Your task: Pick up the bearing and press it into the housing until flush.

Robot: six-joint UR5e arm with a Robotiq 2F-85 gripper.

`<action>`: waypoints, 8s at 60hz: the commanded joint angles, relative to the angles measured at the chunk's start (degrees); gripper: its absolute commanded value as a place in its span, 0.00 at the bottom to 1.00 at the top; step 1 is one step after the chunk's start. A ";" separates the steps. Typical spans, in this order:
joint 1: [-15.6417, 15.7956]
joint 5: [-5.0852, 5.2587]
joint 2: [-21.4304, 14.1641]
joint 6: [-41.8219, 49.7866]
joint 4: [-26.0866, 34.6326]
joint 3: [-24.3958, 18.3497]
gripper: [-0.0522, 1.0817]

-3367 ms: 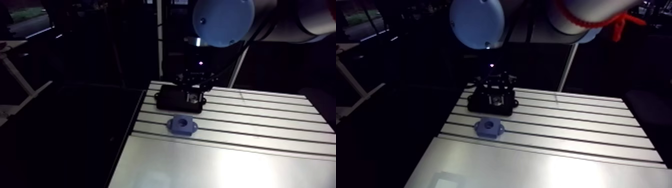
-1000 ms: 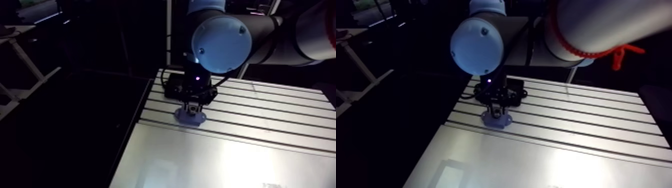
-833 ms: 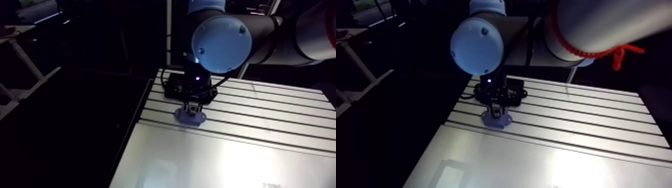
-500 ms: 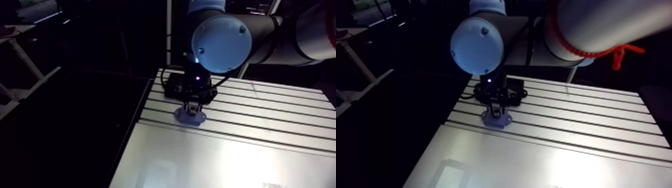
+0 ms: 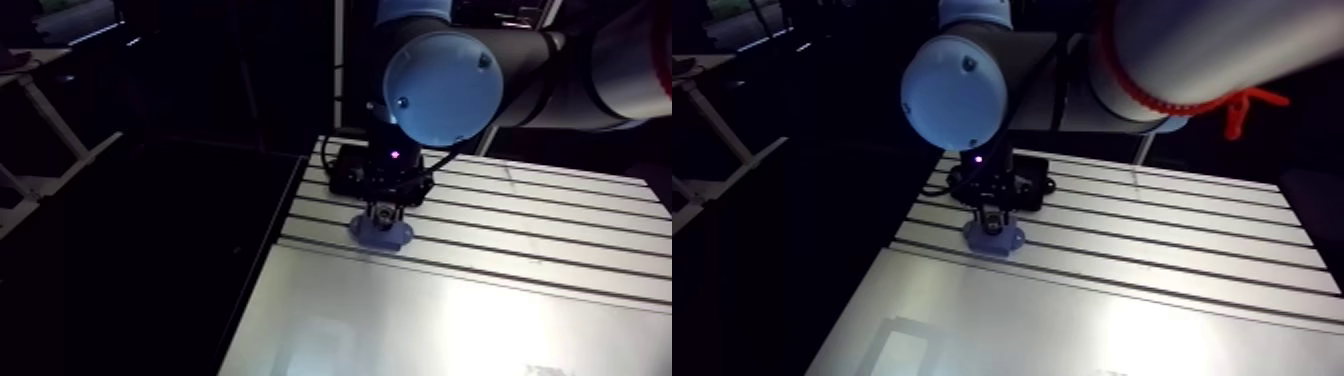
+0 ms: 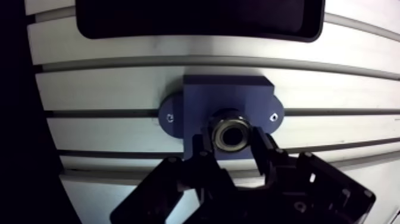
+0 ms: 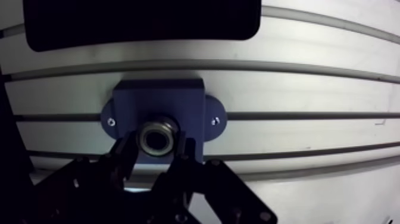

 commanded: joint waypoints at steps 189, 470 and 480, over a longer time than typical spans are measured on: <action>0.24 0.37 -0.39 -0.19 -0.02 0.08 0.05; -0.37 1.34 0.75 -4.84 2.37 -0.53 1.00; -0.37 1.34 0.75 -4.85 2.37 -0.53 1.00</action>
